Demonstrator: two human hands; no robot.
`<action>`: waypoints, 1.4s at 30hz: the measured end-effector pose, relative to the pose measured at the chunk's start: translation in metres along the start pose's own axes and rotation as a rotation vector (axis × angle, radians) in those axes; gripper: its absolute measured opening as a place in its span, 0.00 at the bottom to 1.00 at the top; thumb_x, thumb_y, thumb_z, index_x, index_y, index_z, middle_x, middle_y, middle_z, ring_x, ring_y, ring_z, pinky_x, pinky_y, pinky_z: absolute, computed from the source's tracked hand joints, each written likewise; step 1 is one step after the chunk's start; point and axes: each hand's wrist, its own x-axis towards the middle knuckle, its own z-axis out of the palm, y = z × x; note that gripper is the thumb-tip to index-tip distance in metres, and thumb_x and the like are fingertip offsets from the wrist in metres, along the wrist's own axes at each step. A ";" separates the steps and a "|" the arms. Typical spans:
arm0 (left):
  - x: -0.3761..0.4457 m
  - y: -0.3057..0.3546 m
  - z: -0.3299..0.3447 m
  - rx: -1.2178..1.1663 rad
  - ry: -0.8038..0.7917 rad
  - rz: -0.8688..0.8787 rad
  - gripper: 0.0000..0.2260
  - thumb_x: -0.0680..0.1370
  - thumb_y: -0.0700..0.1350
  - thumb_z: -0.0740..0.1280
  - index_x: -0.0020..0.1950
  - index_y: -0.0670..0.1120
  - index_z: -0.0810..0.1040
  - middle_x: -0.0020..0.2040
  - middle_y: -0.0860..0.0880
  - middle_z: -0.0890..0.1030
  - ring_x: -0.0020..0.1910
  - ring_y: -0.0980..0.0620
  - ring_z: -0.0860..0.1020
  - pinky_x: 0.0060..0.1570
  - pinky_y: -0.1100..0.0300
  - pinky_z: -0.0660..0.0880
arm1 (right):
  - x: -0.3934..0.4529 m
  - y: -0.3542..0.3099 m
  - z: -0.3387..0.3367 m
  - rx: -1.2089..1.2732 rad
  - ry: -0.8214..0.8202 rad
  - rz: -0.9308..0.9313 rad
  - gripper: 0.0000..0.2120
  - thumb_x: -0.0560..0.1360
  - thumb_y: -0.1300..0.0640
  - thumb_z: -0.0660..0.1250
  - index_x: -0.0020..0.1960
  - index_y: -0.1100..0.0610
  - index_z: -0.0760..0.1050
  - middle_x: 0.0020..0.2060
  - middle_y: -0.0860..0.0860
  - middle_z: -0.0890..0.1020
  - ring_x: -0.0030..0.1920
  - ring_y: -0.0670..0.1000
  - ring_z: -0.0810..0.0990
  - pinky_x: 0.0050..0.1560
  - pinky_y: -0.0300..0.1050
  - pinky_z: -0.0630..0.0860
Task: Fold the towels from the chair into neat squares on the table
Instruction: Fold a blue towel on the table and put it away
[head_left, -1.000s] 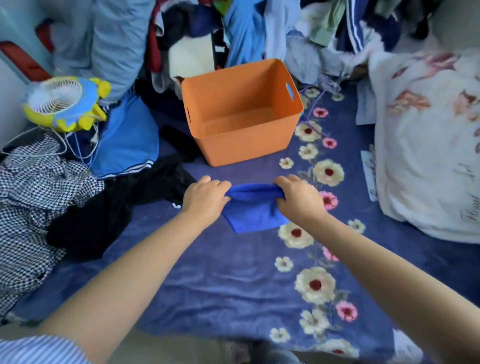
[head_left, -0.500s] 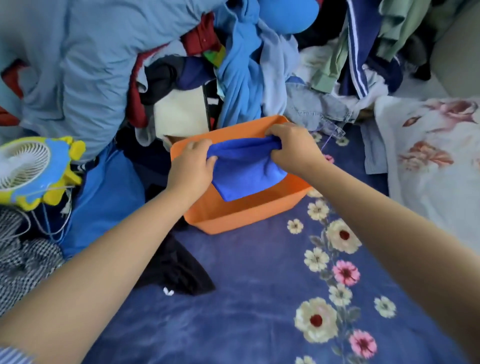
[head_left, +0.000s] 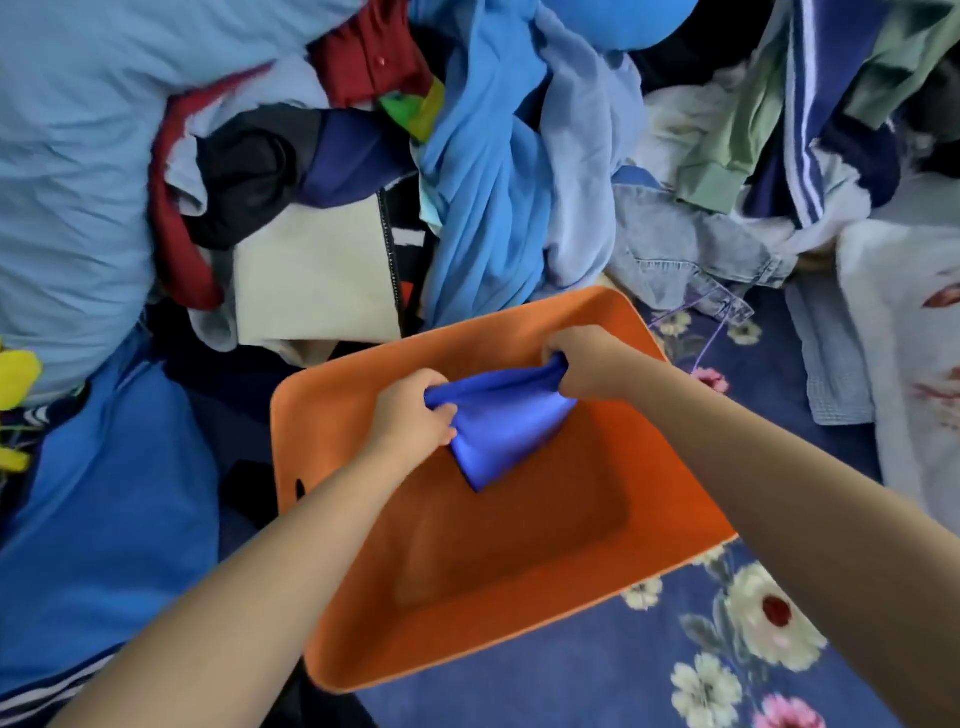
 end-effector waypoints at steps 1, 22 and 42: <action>0.008 -0.006 0.007 -0.024 0.000 -0.007 0.15 0.75 0.32 0.63 0.36 0.51 0.71 0.35 0.47 0.77 0.40 0.40 0.82 0.51 0.44 0.78 | 0.006 0.005 0.005 -0.022 0.004 -0.001 0.12 0.68 0.71 0.59 0.45 0.57 0.74 0.39 0.54 0.74 0.44 0.52 0.69 0.34 0.41 0.56; 0.021 -0.075 0.143 0.896 -0.727 0.196 0.19 0.79 0.56 0.58 0.60 0.42 0.72 0.57 0.43 0.76 0.55 0.43 0.76 0.45 0.53 0.70 | -0.020 0.076 0.138 -0.529 -0.553 0.109 0.16 0.78 0.62 0.56 0.64 0.61 0.68 0.70 0.59 0.59 0.66 0.58 0.67 0.63 0.48 0.67; 0.055 -0.085 0.138 0.281 -0.132 -0.231 0.19 0.79 0.40 0.62 0.69 0.40 0.64 0.64 0.39 0.73 0.63 0.41 0.72 0.56 0.55 0.69 | 0.016 0.070 0.152 -0.666 -0.538 0.150 0.39 0.78 0.59 0.58 0.74 0.51 0.31 0.73 0.63 0.34 0.75 0.61 0.38 0.74 0.54 0.50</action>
